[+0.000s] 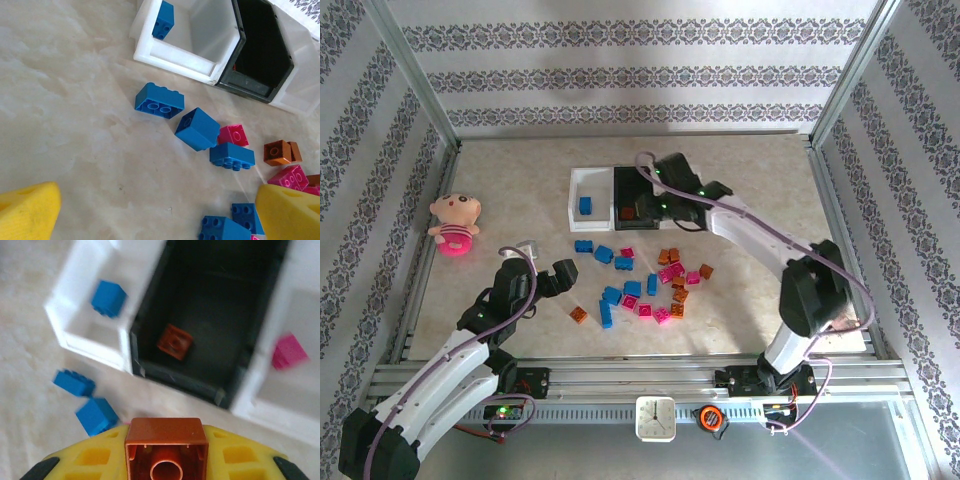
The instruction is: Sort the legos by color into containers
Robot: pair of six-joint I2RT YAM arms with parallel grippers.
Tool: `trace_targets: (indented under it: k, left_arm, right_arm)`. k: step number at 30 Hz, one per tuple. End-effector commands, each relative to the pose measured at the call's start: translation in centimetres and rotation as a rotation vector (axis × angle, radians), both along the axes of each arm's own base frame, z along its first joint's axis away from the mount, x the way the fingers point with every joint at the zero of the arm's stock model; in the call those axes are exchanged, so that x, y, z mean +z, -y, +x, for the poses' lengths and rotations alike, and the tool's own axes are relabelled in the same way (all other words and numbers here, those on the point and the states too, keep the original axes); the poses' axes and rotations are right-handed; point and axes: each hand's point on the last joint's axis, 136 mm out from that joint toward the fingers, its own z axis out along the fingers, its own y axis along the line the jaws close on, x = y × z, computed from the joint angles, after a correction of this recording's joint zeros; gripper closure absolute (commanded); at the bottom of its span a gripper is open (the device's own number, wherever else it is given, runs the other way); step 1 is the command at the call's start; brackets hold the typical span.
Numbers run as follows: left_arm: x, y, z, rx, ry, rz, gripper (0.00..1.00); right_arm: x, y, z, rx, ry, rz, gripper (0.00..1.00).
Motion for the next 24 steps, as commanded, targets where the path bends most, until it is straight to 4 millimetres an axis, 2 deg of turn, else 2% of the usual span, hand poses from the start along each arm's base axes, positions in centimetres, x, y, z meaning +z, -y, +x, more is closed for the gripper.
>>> trace_targets:
  k: [1,4,7,11,13,15,18,21,24]
  left_arm:
    - [0.9,-0.2,-0.3,-0.006,-0.008,0.031,0.01]
    - [0.8,-0.3,-0.6,-0.016,-0.029,0.047,0.01]
    - [0.8,-0.3,-0.8,-0.019,-0.035,0.049,0.01]
    - [0.6,-0.1,-0.7,-0.019,-0.037,0.034,0.01]
    - [0.2,-0.1,-0.8,-0.017,-0.049,0.03,0.01]
    - [-0.1,0.0,-0.7,-0.018,-0.058,0.033,0.01]
    - [-0.4,0.1,-0.7,-0.026,-0.08,0.044,0.01]
    - [-0.8,0.3,-0.4,-0.035,-0.099,0.058,0.01]
    - [-1.3,0.9,0.5,-0.05,-0.109,0.061,0.01]
  right_arm:
    - [-3.1,-0.6,2.5,-0.016,-0.031,-0.071,0.72]
    - [-3.8,-1.5,5.0,-0.038,-0.017,-0.096,0.72]
    - [-4.8,-2.4,6.5,-0.04,-0.024,-0.104,0.73]
    - [-5.8,-2.5,7.8,-0.065,-0.027,-0.13,0.72]
    - [-6.4,-2.3,8.4,-0.088,-0.033,-0.151,0.64]
    - [-6.7,-2.1,8.8,-0.105,-0.035,-0.156,0.51]
    - [-5.8,-2.1,9.1,-0.116,-0.026,-0.124,0.38]
    - [-3.8,-1.8,8.7,-0.121,0.0,-0.086,0.34]
    - [-2.4,-1.2,7.0,-0.115,0.015,-0.046,0.33]
